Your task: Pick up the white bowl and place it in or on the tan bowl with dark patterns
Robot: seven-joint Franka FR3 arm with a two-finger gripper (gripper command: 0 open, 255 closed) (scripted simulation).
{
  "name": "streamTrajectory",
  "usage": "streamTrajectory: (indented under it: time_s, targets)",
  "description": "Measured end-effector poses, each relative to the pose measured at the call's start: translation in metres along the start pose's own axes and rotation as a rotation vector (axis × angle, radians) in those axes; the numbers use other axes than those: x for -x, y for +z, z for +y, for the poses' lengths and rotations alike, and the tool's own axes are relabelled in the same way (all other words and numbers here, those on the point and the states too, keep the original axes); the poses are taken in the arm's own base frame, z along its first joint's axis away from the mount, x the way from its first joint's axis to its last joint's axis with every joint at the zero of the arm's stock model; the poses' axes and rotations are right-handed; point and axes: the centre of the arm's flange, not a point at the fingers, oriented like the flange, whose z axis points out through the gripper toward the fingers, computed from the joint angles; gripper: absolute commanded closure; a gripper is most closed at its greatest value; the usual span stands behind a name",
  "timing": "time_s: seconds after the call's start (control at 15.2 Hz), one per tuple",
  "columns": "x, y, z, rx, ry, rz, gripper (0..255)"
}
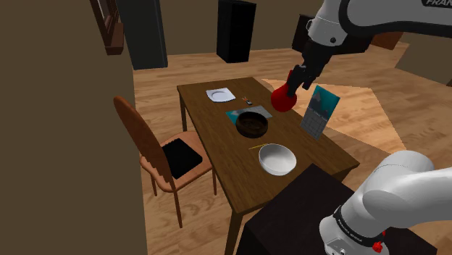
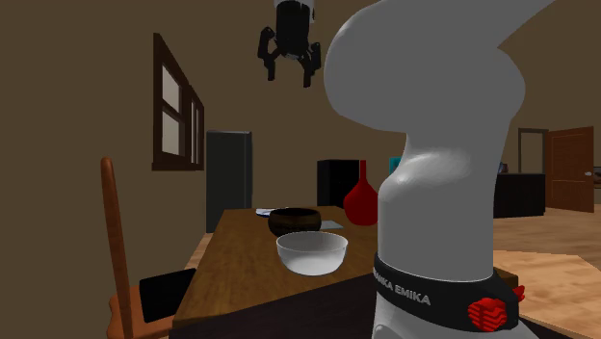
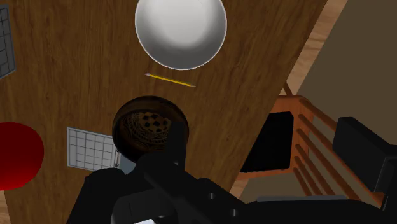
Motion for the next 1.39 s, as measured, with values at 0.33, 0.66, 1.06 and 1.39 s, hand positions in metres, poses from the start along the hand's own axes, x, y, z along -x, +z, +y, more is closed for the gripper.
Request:
streamTrajectory:
  time_s: [0.33, 0.66, 1.06, 1.39]
  targets:
    - [0.002, 0.04, -0.006, 0.011, -0.001, -0.006, 0]
    - [0.004, 0.103, -0.013, 0.03, -0.002, -0.014, 0]
    - [0.009, 0.185, -0.023, 0.053, -0.004, -0.024, 0]
    - [0.015, 0.249, -0.029, 0.072, -0.005, -0.031, 0]
